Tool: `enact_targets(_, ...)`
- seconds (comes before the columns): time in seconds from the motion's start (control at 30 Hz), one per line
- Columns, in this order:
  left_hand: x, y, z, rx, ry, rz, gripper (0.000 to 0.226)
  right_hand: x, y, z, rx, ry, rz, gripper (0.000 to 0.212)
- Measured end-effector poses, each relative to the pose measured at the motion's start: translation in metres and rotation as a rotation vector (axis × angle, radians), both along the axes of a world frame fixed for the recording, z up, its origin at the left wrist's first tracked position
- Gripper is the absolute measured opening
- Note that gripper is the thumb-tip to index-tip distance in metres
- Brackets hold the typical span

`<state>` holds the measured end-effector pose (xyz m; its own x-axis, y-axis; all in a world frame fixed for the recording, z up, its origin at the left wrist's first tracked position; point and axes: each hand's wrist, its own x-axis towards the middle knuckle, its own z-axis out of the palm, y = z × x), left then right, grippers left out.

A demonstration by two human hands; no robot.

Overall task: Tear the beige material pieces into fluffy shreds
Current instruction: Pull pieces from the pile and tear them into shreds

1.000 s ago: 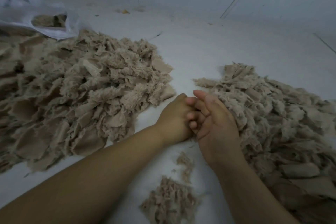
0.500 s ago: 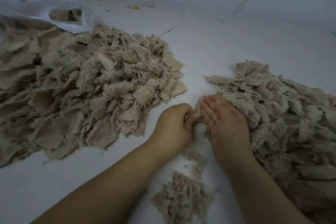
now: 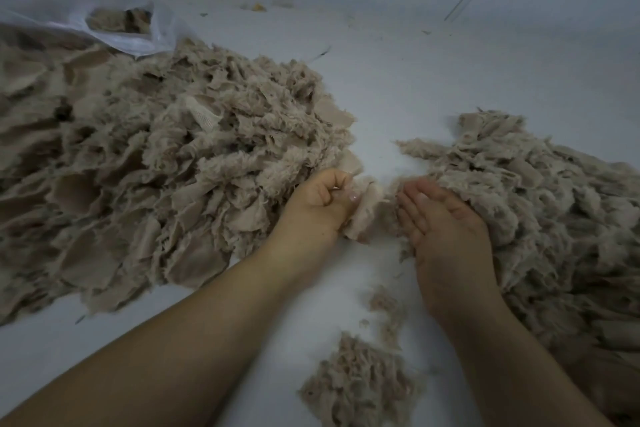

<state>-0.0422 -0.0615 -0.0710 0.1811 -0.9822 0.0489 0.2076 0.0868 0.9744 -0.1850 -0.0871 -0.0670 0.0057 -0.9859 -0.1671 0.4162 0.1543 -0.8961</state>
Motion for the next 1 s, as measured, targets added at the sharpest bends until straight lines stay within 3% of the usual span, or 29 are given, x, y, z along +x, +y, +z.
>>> enact_targets(0.27,0.0013,-0.0039,-0.0034,-0.031,-0.046,-0.023,0.023,0.0004,0.0059,-0.0001,-0.160,0.314,0.204,0.003)
enact_targets(0.43,-0.0010,-0.0042,-0.0008,-0.019,0.066,-0.004,0.025,-0.0021,0.0055,-0.0004,-0.142,0.319,0.209,0.010)
enact_targets(0.53,-0.0008,-0.0044,-0.0002,-0.013,-0.063,-0.037,0.026,-0.0023,0.0068,0.0012,-0.182,0.333,0.235,0.013)
enact_targets(0.6,-0.0001,-0.0047,-0.0011,0.008,-0.061,-0.042,0.012,-0.0023,0.0065,0.0014,-0.185,0.333,0.246,0.022)
enact_targets(0.7,0.0021,-0.0059,-0.0028,0.051,-0.005,-0.004,0.026,-0.0022,0.0060,0.0002,-0.194,0.362,0.261,0.031)
enact_targets(0.9,0.0020,-0.0070,-0.0027,0.020,-0.065,-0.028,0.036,-0.0006,0.0091,0.0006,-0.240,0.359,0.274,0.019)
enact_targets(1.0,0.0043,-0.0066,-0.0011,0.048,0.060,-0.027,0.040,-0.0002,0.0082,0.0008,-0.217,0.365,0.214,0.031)
